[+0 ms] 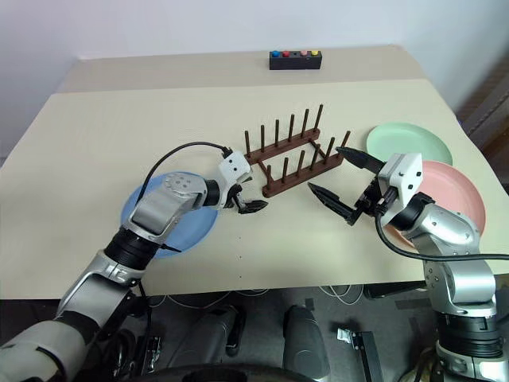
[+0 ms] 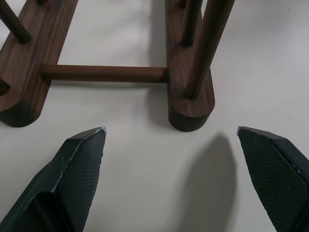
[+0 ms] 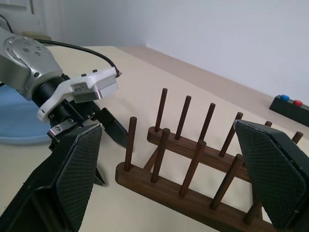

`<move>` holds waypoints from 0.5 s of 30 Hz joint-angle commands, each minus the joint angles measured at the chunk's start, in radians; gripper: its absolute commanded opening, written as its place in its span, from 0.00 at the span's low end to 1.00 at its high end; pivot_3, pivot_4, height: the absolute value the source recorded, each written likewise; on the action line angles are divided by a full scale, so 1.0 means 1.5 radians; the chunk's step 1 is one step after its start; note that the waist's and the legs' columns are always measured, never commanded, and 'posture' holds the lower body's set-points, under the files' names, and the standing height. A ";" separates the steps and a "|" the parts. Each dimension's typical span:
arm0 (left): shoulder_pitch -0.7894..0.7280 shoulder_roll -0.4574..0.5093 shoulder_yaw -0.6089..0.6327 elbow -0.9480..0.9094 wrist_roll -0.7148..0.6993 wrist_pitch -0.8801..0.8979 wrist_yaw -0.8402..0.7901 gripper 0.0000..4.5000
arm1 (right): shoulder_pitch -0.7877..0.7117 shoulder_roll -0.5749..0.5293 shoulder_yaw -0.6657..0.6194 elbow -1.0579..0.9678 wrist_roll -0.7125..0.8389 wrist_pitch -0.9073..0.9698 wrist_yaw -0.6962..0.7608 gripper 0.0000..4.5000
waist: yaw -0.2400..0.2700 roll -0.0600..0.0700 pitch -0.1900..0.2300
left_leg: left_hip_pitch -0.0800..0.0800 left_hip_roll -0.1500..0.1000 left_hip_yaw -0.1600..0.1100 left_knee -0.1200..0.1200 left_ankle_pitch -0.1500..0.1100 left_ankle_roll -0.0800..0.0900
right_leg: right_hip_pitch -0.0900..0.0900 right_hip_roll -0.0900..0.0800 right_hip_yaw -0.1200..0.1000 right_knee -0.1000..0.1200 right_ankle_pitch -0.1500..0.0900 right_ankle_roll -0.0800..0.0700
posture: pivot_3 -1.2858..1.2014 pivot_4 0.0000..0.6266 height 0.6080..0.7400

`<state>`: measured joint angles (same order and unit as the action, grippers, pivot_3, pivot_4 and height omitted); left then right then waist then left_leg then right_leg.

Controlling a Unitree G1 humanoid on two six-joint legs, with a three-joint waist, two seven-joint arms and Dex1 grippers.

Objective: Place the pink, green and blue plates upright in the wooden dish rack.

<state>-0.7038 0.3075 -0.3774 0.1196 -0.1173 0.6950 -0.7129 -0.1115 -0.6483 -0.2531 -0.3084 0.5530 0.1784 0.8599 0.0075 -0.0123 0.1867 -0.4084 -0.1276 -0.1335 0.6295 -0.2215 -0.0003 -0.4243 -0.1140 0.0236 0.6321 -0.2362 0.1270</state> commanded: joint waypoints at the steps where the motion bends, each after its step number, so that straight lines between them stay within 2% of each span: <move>1: -0.008 -0.019 0.013 0.005 0.005 0.006 0.017 1.00 | 0.002 -0.004 -0.022 -0.028 0.003 -0.011 -0.007 0.99 | 0.002 0.000 0.000 | 0.000 0.000 0.000 0.000 0.000 0.000 | 0.000 0.000 0.000 0.000 0.000 0.000 | 0.52 0.24 1.00; 11: -0.007 -0.061 0.002 0.022 0.021 0.014 0.046 1.00 | 0.007 -0.008 -0.023 -0.034 0.005 -0.009 -0.010 0.99 | 0.003 0.000 0.000 | 0.000 0.000 0.000 0.000 0.000 0.000 | 0.000 0.000 0.000 0.000 0.000 0.000 | 0.52 0.24 1.00; 13: -0.011 -0.069 0.008 0.034 0.021 0.024 0.053 0.88 | 0.007 -0.008 -0.023 -0.035 0.006 -0.008 -0.010 1.00 | 0.003 0.000 0.000 | 0.000 0.000 0.000 0.000 0.000 0.000 | 0.000 0.000 0.000 0.000 0.000 0.000 | 0.52 0.24 1.00; 15: -0.010 -0.074 0.016 0.033 0.012 0.036 0.048 0.70 | 0.007 -0.007 -0.023 -0.035 0.005 -0.008 -0.011 1.00 | 0.003 0.000 0.000 | 0.000 0.000 0.000 0.000 0.000 0.000 | 0.000 0.000 0.000 0.000 0.000 0.000 | 0.52 0.24 1.00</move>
<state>-0.7154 0.2043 -0.3614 0.1694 -0.0900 0.7324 -0.6368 -0.0986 -0.6486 -0.2583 -0.3146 0.5533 0.1786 0.8482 0.0116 -0.0123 0.1867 -0.4084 -0.1277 -0.1334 0.6300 -0.2215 -0.0003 -0.4240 -0.1141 0.0236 0.6320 -0.2360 0.1274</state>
